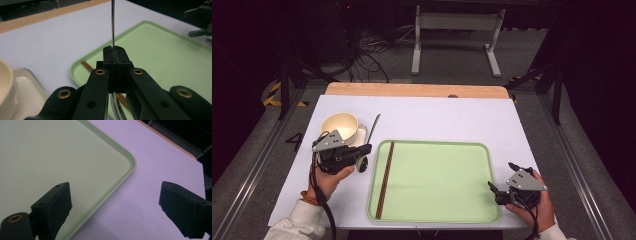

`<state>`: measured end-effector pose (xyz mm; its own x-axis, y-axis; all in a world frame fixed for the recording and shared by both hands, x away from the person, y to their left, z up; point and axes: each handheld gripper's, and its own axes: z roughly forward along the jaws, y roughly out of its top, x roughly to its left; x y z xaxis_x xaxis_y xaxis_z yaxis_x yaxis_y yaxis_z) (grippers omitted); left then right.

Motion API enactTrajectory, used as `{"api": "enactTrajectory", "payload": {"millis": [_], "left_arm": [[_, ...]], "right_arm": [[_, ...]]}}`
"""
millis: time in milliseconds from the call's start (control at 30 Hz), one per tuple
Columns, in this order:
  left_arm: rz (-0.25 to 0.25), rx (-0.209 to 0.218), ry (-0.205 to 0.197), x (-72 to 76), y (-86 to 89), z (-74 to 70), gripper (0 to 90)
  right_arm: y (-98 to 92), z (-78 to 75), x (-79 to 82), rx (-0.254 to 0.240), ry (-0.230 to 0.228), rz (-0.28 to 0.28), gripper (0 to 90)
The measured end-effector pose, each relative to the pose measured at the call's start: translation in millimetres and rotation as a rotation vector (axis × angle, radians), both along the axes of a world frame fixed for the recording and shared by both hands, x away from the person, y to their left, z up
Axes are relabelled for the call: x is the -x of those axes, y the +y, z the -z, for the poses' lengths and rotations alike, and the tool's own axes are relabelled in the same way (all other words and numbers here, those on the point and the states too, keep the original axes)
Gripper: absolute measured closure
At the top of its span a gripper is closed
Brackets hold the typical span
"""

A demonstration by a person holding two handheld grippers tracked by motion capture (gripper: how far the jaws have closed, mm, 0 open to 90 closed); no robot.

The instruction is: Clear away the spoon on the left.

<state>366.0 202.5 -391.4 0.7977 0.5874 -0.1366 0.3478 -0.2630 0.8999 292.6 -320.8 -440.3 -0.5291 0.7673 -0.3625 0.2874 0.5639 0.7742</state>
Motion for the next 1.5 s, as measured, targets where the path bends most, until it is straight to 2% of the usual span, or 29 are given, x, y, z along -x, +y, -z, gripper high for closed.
{"api": "enactTrajectory", "payload": {"millis": [133,267,333,467,533,600,633,667,767,800,867,1000,1067,1333,1367,1500], "left_arm": [[0.025,0.001,0.008,7.9,-9.8,2.9,90.0],[0.061,-0.029,0.010,11.0,-23.2,6.5,90.0],[0.076,-0.019,0.022,11.3,-27.6,8.1,89.9],[0.106,-0.047,0.040,12.5,-37.3,14.2,89.9],[0.101,-0.054,0.042,14.0,-41.2,16.7,89.9],[0.102,-0.037,0.069,16.2,-44.9,20.9,89.9],[0.104,-0.042,0.075,17.6,-47.1,22.7,89.9],[0.111,-0.057,0.069,18.2,-48.3,23.4,89.9],[0.123,-0.054,0.075,23.0,-51.2,25.2,89.9],[0.130,-0.048,0.091,25.1,-52.6,26.5,89.9],[0.137,-0.065,0.085,28.1,-56.0,28.8,89.9],[0.161,-0.095,0.107,35.2,-62.7,35.8,89.8],[0.178,-0.094,0.127,38.3,-66.1,39.8,89.8],[0.222,-0.124,0.181,40.8,-77.0,52.8,89.6],[0.226,-0.142,0.178,41.6,-78.5,53.4,89.5],[0.232,-0.146,0.183,41.4,-79.1,54.7,89.3]], "right_arm": [[-0.3,1.5,-1.1,0.003,0.005,0.003,11.4],[0.0,2.2,-1.7,0.000,0.009,0.004,11.4],[0.4,3.3,-2.2,0.008,0.017,0.001,11.4],[0.8,3.4,-2.1,0.010,0.017,0.000,11.3],[0.3,3.6,-2.3,0.009,0.019,0.000,11.3],[0.0,4.3,-3.0,0.015,0.029,-0.002,11.2],[-0.1,4.9,-3.4,0.018,0.034,-0.004,11.2],[0.0,5.1,-3.5,0.019,0.034,-0.004,11.2],[0.4,5.1,-3.2,0.022,0.037,-0.008,11.2],[0.4,5.3,-3.2,0.023,0.038,-0.007,11.1],[0.5,5.7,-3.5,0.026,0.042,-0.007,11.1],[1.3,6.4,-3.8,0.029,0.047,-0.006,11.1],[1.5,5.9,-3.6,0.027,0.043,-0.004,11.1],[1.0,6.0,-3.7,0.029,0.044,-0.006,11.1],[0.8,6.1,-3.7,0.029,0.045,-0.006,11.1],[0.4,6.5,-4.2,0.028,0.046,-0.004,11.0]]}}
